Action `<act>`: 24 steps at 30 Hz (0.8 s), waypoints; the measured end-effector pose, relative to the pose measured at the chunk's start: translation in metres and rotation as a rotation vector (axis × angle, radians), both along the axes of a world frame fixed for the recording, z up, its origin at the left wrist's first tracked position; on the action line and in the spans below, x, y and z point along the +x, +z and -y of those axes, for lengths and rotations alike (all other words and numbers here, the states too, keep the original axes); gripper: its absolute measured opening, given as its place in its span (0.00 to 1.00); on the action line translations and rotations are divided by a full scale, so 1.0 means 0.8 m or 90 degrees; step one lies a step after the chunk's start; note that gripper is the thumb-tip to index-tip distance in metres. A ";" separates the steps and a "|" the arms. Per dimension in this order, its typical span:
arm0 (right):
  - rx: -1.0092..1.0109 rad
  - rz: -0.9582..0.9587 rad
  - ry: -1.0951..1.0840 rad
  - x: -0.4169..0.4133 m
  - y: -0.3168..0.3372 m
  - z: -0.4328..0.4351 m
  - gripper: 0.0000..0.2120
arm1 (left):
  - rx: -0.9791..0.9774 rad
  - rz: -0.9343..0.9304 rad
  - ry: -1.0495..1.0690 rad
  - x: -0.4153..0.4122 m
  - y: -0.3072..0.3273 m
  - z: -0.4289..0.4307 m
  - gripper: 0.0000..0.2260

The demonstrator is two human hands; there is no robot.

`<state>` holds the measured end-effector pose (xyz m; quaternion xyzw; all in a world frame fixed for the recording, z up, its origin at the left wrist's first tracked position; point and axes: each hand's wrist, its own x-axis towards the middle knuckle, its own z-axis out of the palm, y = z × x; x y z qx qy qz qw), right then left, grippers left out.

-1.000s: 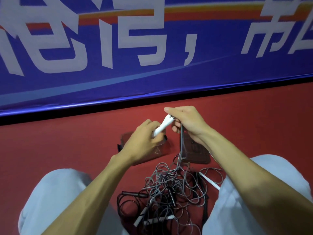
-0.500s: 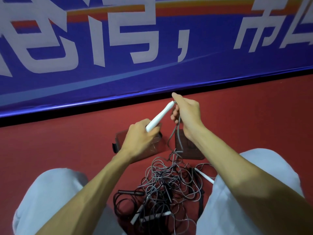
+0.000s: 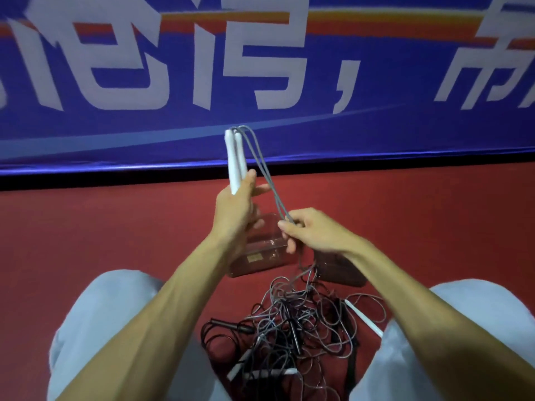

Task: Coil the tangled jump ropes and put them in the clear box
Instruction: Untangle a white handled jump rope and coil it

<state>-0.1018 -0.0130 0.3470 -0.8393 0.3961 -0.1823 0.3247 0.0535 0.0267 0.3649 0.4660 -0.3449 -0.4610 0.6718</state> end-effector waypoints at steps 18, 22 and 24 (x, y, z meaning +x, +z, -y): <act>-0.028 0.017 0.059 -0.027 0.028 -0.017 0.06 | 0.148 0.772 0.081 0.043 -0.031 0.018 0.20; -0.215 -0.011 -0.086 -0.049 0.034 -0.002 0.04 | 0.152 0.910 -0.077 0.021 -0.033 0.014 0.21; -0.261 -0.018 -0.154 -0.057 0.036 -0.001 0.05 | 0.117 0.946 -0.143 0.008 -0.029 0.007 0.25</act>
